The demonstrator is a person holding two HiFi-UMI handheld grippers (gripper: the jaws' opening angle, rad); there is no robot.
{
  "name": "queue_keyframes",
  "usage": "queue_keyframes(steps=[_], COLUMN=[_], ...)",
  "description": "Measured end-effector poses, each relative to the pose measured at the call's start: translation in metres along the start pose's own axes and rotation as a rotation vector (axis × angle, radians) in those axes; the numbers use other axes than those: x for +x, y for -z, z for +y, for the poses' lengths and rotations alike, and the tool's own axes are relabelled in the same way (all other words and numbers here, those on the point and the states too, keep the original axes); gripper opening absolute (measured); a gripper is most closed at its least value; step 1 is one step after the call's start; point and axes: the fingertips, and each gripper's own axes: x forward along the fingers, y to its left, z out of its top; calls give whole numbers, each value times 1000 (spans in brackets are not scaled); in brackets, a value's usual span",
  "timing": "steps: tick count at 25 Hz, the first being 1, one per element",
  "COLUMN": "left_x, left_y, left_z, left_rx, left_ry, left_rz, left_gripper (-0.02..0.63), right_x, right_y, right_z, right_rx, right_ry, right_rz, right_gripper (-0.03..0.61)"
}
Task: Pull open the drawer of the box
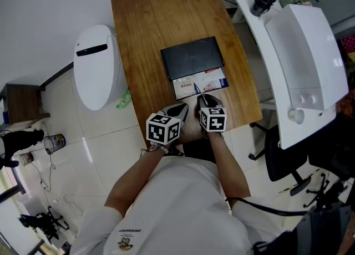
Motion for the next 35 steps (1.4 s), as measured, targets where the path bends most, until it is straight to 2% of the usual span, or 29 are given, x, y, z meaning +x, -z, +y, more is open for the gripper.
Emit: queue_keyframes(steps=[23, 35], left_x=[0, -4], left_y=[10, 13], left_z=[-11, -11], left_rx=[40, 39], left_ry=[33, 40], left_rz=[22, 23], left_gripper=[3, 3], right_x=[-17, -19], right_y=[24, 25], right_z=[-4, -5], right_rx=[40, 61], right_ry=[27, 33], right_rz=[11, 3], right_gripper=[61, 61])
